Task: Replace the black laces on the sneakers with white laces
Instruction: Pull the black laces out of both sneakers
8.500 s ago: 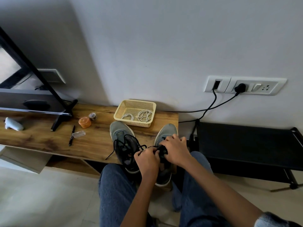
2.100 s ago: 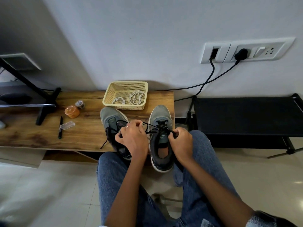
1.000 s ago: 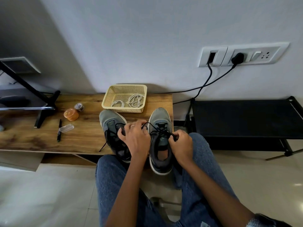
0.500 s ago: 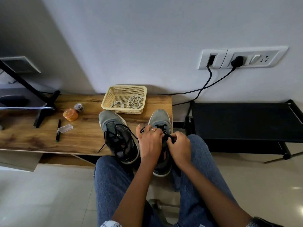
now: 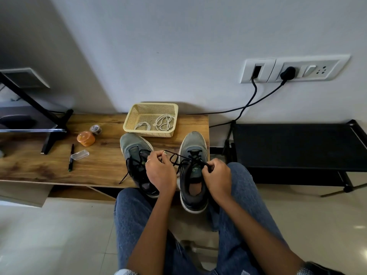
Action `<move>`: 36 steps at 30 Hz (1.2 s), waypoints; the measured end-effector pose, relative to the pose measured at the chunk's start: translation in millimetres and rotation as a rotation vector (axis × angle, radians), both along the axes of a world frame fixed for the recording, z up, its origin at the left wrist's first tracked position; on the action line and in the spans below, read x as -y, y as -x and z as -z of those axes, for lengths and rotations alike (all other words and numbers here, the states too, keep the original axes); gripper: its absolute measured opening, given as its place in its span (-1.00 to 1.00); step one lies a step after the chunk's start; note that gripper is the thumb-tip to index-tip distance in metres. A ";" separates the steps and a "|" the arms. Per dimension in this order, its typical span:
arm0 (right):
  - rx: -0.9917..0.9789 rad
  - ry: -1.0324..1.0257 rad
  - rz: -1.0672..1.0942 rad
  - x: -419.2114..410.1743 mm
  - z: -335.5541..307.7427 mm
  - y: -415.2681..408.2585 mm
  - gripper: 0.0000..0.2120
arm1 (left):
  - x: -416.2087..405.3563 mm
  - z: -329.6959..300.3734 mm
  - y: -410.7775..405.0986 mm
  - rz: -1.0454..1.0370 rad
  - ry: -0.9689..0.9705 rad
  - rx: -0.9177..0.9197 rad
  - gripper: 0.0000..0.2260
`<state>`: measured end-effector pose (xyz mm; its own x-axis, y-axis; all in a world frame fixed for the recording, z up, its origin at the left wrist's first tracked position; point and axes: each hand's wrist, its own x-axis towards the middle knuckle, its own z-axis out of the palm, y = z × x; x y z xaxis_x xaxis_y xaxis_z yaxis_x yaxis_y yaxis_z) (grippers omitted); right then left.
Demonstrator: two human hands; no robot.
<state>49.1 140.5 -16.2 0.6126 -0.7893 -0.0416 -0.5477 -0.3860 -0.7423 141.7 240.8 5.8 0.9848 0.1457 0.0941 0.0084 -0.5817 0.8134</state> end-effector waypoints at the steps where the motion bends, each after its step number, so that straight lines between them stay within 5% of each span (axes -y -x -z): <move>1: 0.000 0.004 0.002 0.4 0.1 0.2 -0.95 | 1.5 1.7 2.2 0.039 -0.026 0.039 -0.88; 5: -0.013 0.017 0.001 1.2 -0.5 0.5 -0.95 | 11.5 10.7 13.9 0.301 -0.301 0.246 -0.72; 9: -0.008 0.000 -0.006 0.8 -1.7 1.3 -0.93 | 21.6 23.2 21.0 0.597 -0.507 0.366 -0.79; 16: -0.017 0.018 -0.001 1.4 -0.7 1.2 -0.92 | 23.5 31.2 14.6 0.654 -0.616 0.480 -0.95; 22: -0.036 0.023 0.018 -0.9 -1.4 -0.9 -0.91 | 24.0 25.4 15.7 0.571 -0.427 0.339 -0.95; 27: -0.020 -0.034 0.120 11.6 4.9 7.5 -0.94 | 5.1 -21.5 -14.4 0.027 0.117 -0.053 -0.92; 32: 0.027 -0.017 0.054 0.6 5.5 1.2 -0.92 | -13.5 -26.2 -40.2 0.182 0.001 -0.114 -0.87; 36: 0.037 0.023 0.018 -0.1 3.7 2.3 -0.90 | -7.3 -11.6 -13.3 0.318 -0.137 -0.093 -0.65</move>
<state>46.7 140.6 -19.9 0.5993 -0.8006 -0.0005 -0.5269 -0.3940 -0.7531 154.9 248.1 17.4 0.9842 -0.1769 -0.0010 -0.1197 -0.6705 0.7321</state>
